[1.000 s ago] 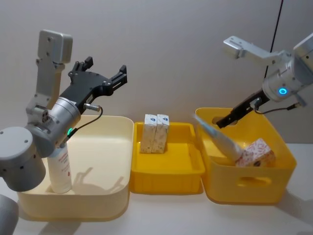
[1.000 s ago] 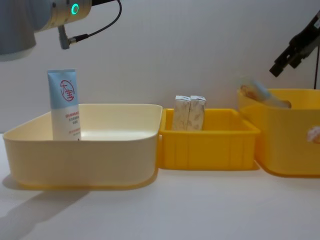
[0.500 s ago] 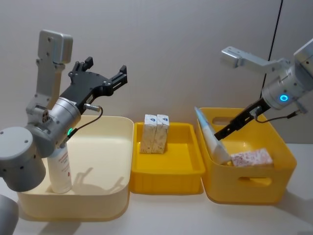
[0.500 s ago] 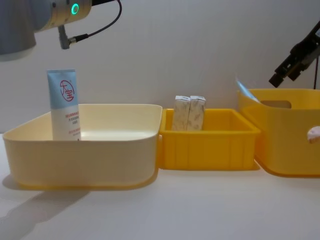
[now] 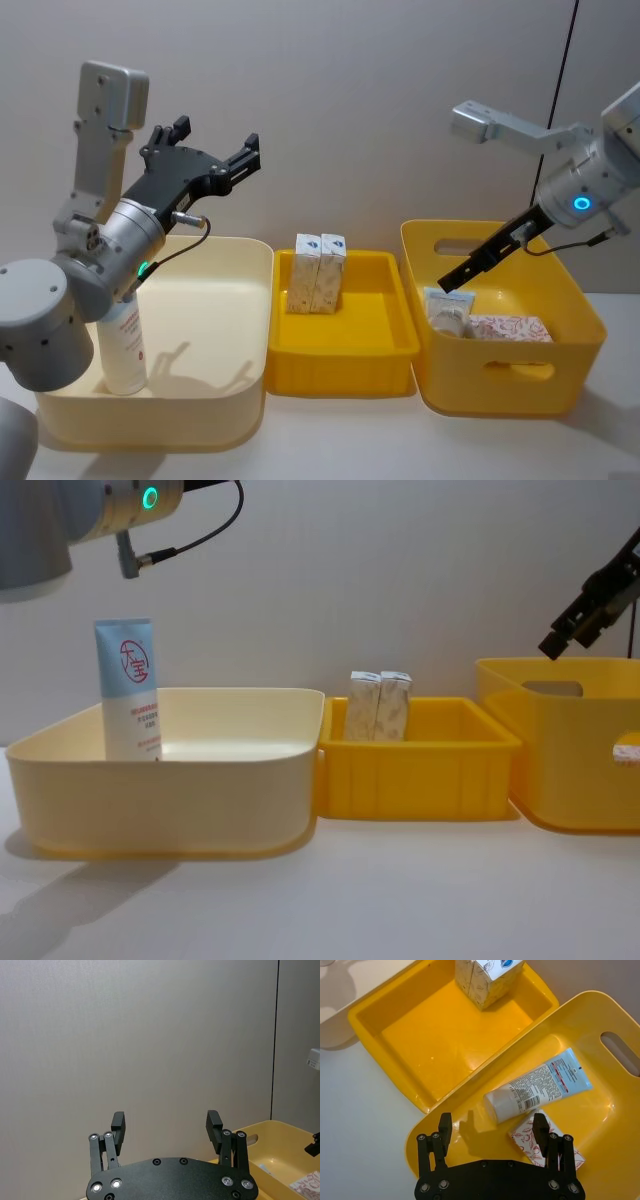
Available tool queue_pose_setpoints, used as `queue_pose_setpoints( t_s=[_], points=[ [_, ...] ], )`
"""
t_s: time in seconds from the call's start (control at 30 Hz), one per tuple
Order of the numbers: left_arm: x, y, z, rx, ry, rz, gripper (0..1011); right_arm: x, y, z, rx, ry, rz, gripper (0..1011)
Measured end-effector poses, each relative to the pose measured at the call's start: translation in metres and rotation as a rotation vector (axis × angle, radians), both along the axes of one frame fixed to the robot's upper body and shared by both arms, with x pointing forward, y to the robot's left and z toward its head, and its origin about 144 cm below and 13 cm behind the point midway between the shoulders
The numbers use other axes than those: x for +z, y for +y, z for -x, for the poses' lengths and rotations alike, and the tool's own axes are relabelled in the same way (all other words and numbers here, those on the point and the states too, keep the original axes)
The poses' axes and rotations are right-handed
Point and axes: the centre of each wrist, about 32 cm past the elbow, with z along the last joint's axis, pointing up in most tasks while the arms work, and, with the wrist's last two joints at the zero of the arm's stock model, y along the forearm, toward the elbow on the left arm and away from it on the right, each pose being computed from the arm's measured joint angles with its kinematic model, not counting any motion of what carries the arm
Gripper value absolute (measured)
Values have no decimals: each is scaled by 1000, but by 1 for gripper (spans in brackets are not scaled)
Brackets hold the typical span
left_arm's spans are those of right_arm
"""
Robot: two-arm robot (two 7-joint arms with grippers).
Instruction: Bimanual collaborative sorting of washing and personal care products
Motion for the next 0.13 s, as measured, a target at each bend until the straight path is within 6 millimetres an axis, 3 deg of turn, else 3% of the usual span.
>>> queue_pose_setpoints(
  t_s=[0.13],
  points=[
    [0, 0, 0, 0, 0, 0, 1003, 0, 0, 0, 2, 4, -2, 1001]
  ],
)
